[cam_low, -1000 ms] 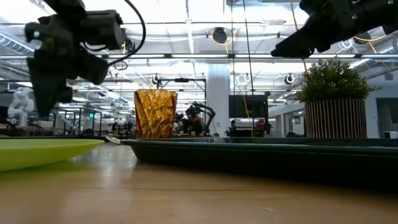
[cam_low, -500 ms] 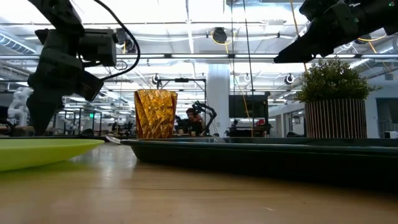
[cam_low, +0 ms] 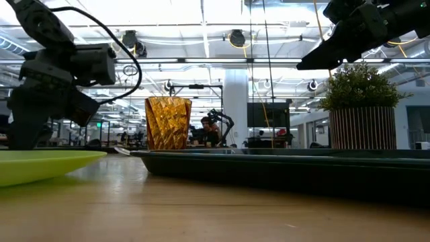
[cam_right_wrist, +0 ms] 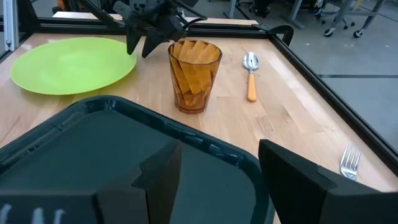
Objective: Pick and place plate/cup/fork/spoon on tray
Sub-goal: Put the green plate on the center of the black tray
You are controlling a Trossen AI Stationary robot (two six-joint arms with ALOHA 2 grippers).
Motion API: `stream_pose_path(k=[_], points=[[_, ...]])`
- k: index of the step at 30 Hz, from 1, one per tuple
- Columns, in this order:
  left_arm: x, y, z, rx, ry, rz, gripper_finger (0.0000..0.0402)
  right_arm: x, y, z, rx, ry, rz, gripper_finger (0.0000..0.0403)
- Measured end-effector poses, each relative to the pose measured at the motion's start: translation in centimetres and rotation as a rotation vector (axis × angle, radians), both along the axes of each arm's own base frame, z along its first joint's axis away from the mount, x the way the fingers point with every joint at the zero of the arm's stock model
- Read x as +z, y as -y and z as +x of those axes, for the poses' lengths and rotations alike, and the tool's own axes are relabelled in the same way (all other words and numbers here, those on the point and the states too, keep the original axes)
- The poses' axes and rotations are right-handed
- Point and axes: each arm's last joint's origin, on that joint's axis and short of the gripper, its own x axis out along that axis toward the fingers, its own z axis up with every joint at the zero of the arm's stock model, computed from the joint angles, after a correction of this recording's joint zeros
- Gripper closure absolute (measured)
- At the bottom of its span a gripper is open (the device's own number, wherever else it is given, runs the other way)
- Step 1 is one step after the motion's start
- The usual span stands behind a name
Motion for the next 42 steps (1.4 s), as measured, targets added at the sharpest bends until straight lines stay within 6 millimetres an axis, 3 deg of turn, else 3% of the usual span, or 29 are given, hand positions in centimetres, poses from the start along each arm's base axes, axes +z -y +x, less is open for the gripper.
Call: stream_pose_path(k=[17,22,32,42], points=[[0.1,1.0,0.6,-0.060,0.068,-0.027,0.0168,0.0,0.0,0.0,0.000,0.005,-0.001,0.0193],[0.1,1.6,0.8,-0.100,0.092,-0.013,0.0219,0.0,0.0,0.0,0.000,0.003,-0.001,0.0193],[0.1,2.2,0.8,-0.187,0.124,0.003,0.0384,0.0,0.0,0.0,0.002,0.001,-0.007,0.0193],[0.4,2.4,0.7,-0.231,0.162,-0.144,0.0397,0.0,0.0,0.0,0.009,-0.002,-0.024,0.0193]])
